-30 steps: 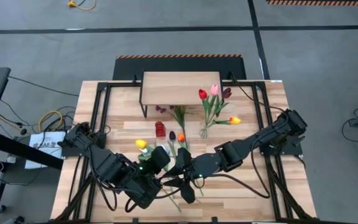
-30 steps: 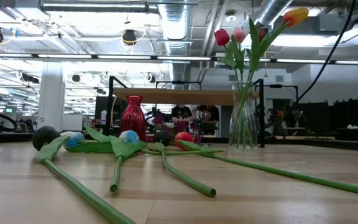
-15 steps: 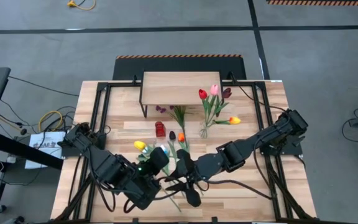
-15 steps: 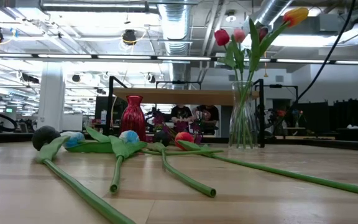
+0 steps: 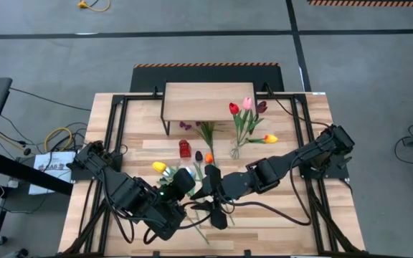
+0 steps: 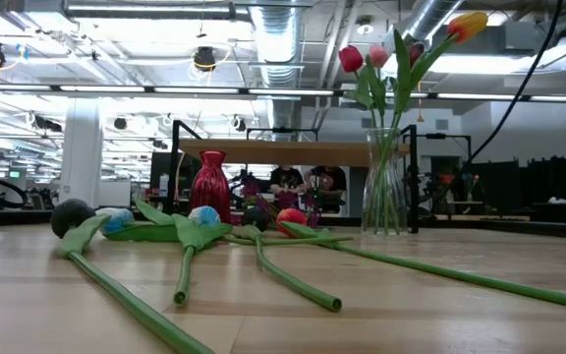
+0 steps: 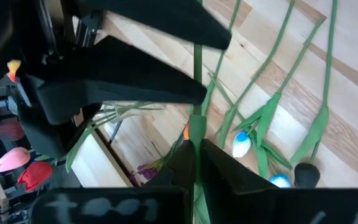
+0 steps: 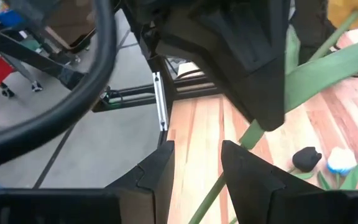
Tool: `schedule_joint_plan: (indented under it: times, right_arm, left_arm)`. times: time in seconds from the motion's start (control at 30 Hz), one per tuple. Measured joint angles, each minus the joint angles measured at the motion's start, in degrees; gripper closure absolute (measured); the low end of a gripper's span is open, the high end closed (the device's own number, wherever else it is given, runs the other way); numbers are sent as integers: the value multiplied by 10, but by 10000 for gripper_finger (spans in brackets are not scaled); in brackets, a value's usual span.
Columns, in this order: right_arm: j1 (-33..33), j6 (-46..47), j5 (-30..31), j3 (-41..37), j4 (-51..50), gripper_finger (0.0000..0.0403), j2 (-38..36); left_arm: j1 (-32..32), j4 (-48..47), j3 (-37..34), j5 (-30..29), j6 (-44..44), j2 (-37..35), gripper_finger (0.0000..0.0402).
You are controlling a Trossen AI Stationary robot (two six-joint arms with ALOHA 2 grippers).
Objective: Pick and place flowers into a vace then onto a shelf
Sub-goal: Put the yellow tulip into the transparent vase
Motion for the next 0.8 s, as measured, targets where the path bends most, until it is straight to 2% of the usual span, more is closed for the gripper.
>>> schedule_joint_plan:
  times: [0.8]
  right_arm:
    - [-12, -31, 5, 0, 6, 275, 1]
  left_arm:
    - [0, -12, 0, 5, -13, 0, 401]
